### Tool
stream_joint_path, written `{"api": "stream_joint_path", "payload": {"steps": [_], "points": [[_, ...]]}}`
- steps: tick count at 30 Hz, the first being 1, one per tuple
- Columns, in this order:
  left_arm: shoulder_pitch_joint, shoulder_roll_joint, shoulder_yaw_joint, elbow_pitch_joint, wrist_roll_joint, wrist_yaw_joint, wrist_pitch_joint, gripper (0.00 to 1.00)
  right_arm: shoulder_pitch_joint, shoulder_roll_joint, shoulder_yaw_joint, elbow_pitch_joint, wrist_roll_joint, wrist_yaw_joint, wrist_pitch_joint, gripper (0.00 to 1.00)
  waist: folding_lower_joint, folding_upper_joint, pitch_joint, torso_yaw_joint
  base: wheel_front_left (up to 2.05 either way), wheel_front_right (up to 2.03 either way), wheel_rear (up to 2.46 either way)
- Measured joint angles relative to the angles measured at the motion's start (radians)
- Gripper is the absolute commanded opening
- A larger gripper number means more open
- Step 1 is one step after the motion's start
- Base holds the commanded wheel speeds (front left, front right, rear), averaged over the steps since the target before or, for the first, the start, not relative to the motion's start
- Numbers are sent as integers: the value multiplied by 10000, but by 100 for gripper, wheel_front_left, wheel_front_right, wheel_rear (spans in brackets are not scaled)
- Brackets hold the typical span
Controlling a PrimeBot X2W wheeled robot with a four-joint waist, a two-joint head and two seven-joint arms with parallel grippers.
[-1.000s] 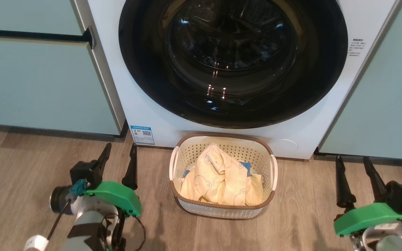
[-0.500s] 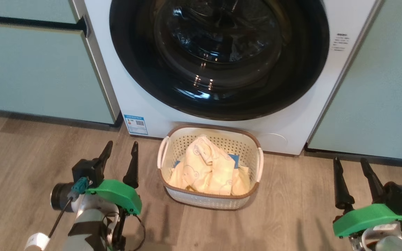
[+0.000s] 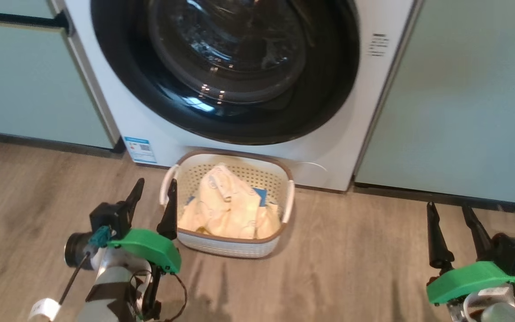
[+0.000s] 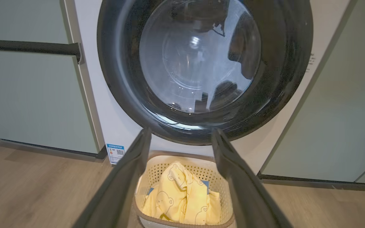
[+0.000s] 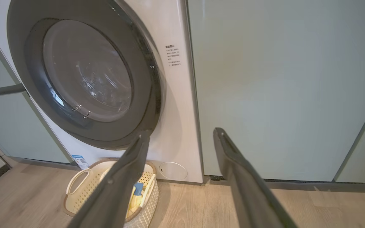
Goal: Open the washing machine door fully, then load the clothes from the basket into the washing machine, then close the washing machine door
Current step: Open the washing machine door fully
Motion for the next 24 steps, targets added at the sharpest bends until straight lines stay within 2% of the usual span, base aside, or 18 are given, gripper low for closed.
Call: {"api": "stream_joint_path", "payload": {"steps": [11, 24], "points": [[-3, -19, -63, -59, -219, -71, 0, 100, -3, -98, -84, -56, 0, 0, 0, 100, 0, 0, 37, -60, 79, 79, -157], [0, -13, -88, -50, -263, 12, 0, 100, -3, -96, -82, -67, 0, 0, 0, 100, 0, 0, 11, -43, 6, 6, -12]]}}
